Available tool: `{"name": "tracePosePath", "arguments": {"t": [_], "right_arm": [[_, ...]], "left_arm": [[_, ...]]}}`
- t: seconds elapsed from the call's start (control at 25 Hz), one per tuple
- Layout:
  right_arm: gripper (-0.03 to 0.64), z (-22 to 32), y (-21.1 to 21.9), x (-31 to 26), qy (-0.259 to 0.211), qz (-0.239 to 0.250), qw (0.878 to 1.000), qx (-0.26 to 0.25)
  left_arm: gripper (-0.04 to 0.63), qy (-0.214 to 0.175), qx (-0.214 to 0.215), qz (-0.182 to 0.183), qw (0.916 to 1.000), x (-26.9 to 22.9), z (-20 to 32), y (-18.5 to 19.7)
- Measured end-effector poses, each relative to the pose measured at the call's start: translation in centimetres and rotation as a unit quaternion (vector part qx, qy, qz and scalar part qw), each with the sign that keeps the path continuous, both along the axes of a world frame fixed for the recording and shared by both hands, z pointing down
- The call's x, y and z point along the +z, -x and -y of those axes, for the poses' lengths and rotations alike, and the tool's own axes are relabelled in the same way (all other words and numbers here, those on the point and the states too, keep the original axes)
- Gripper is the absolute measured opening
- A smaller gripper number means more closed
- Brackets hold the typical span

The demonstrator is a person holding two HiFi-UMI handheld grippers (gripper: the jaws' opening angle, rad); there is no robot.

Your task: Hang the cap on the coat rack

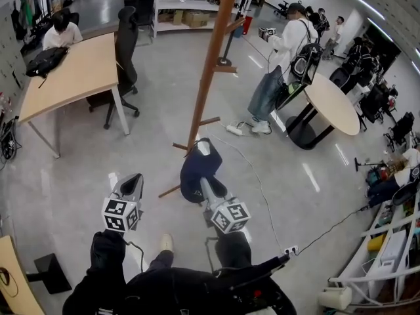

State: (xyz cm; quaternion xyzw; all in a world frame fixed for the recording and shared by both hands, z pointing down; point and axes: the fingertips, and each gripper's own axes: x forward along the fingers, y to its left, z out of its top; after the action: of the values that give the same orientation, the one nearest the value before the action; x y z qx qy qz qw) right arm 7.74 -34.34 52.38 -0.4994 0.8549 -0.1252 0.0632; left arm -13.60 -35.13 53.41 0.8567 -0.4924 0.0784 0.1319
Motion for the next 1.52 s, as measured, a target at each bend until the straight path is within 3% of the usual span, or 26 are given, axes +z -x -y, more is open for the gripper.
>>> {"name": "tracePosePath", "arguments": {"t": [0.76,1.52], "right_arm": [[0.075,1.4,0.8,6.2,0.063,0.014,0.998,-0.004],[0.075,1.7,0.8,9.8,0.093,0.012,0.996,0.006]], "left_arm": [[0.0,0.066,0.005,0.012,0.9977,6.1,1.1,-0.3],[0.0,0.09,0.016,0.02,0.9956,8.8,1.0,-0.3]]}}
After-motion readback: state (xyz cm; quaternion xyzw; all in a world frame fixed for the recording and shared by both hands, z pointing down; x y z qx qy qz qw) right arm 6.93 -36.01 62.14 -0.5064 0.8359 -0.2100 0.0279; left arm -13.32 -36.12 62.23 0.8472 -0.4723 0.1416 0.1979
